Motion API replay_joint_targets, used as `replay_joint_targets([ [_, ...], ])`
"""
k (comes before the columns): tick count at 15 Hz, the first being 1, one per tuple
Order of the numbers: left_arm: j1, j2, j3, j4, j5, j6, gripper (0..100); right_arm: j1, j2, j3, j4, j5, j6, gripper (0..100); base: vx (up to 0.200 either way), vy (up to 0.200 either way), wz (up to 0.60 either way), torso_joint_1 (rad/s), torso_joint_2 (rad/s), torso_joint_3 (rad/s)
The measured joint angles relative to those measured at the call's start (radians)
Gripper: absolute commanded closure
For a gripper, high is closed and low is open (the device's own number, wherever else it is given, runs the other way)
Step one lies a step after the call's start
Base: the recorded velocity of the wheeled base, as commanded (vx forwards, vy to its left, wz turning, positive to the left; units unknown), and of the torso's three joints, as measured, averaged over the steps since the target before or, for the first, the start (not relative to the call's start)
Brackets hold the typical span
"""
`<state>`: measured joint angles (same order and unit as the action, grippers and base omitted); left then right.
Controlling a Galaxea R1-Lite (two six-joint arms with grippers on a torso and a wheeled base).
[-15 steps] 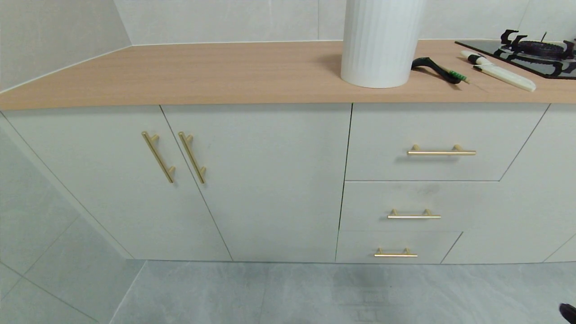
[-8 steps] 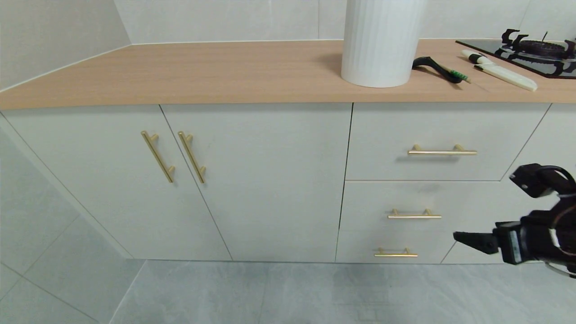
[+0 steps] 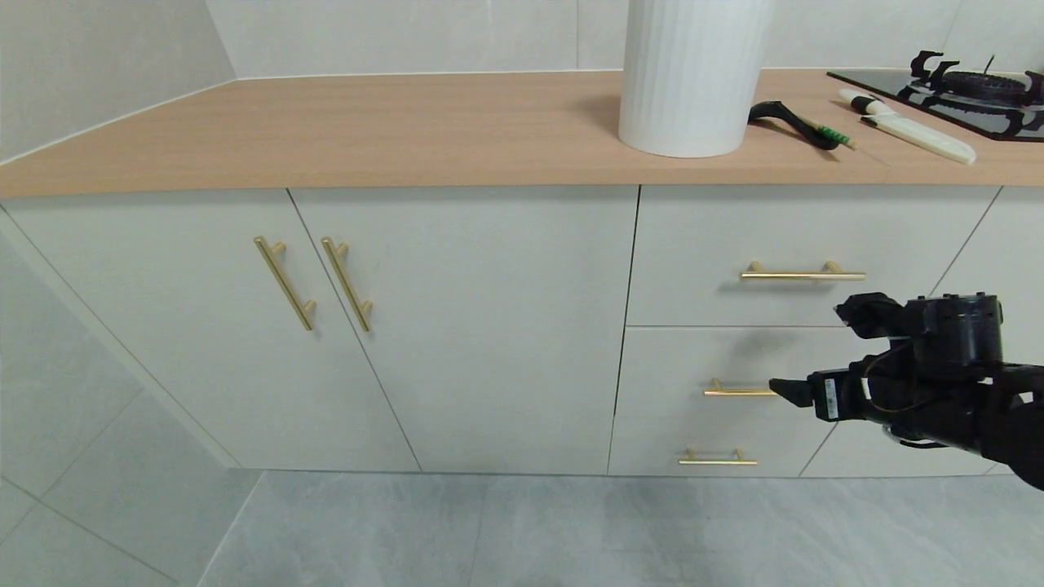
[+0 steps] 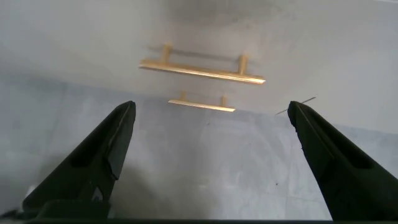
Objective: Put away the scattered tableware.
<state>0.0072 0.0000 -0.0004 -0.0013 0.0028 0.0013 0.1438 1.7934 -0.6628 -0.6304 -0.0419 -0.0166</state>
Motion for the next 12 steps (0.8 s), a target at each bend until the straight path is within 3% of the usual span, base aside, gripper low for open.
replay_joint_targets([
  [3, 0.0, 0.0, 0.0, 0.0, 0.0, 0.0, 0, 0.004, 0.107, 0.016, -0.136, -0.067, 0.009, 0, 0.0, 0.0, 0.0, 0.0, 0.0, 0.0],
  [8, 0.0, 0.0, 0.0, 0.0, 0.0, 0.0, 0, 0.022, 0.301, 0.01, -0.491, -0.162, 0.08, 0, 0.0, 0.0, 0.0, 0.0, 0.0, 0.0],
  [12, 0.0, 0.0, 0.0, 0.0, 0.0, 0.0, 0, 0.024, 0.385, -0.002, -0.539, -0.186, 0.085, 0, 0.0, 0.0, 0.0, 0.0, 0.0, 0.0],
])
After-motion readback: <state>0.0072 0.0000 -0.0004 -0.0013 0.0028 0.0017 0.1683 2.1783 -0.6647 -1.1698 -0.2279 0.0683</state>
